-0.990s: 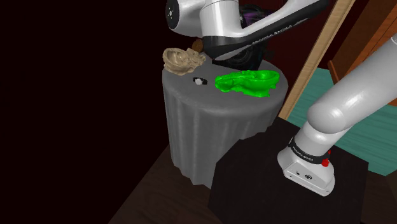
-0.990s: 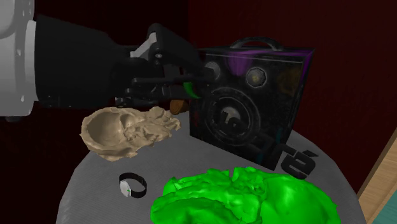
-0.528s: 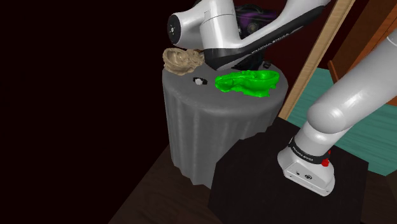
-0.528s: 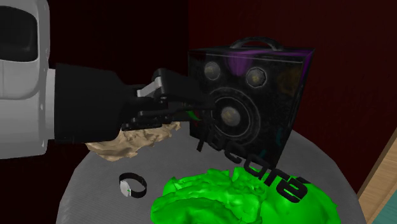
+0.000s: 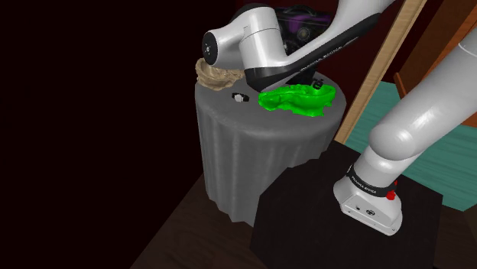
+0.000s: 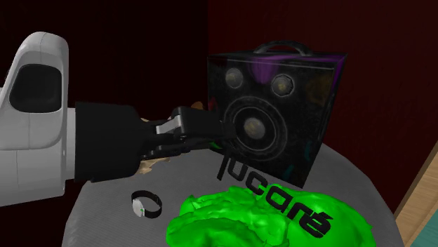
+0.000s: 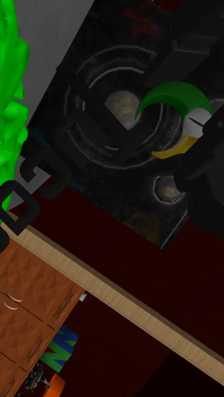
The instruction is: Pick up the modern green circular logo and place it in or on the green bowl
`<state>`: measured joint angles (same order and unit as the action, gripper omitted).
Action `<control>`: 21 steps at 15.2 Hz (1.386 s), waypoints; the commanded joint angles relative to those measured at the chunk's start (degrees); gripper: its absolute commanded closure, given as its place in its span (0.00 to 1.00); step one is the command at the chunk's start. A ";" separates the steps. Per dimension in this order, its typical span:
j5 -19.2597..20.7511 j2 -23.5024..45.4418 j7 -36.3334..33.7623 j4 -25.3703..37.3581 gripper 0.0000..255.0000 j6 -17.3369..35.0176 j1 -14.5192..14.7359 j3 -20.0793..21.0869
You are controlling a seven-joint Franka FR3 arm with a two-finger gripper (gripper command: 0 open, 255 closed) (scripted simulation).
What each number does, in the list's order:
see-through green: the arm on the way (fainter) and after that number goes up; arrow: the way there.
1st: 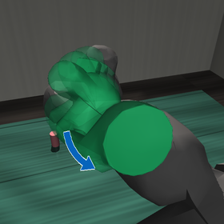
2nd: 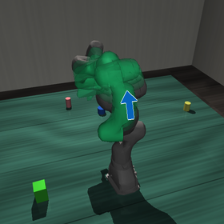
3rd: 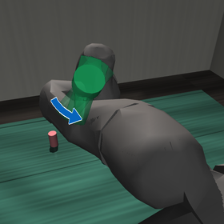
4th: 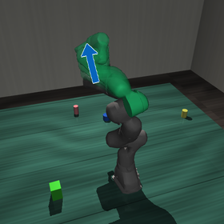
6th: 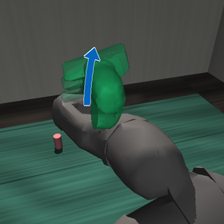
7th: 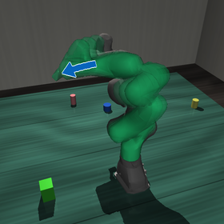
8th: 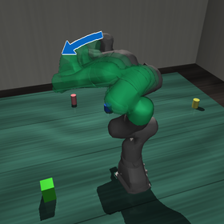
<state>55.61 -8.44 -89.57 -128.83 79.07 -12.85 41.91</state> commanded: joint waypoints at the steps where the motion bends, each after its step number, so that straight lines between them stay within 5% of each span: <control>1: 0.01 0.03 -0.05 -0.01 1.00 0.01 0.00 0.01; 4: 0.01 0.03 -0.04 -0.01 1.00 0.01 0.00 0.01; 5: 0.01 0.03 -0.04 -0.01 0.00 0.01 0.00 0.01; 10: 0.01 0.03 -0.04 -0.01 0.00 0.01 0.00 0.01; 14: -1.11 4.86 -1.41 6.69 0.00 -7.77 2.22 4.05; 21: -1.10 4.86 -1.41 6.69 0.00 -7.77 2.26 4.01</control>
<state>54.50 -3.59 -90.98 -122.16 71.32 -10.60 45.92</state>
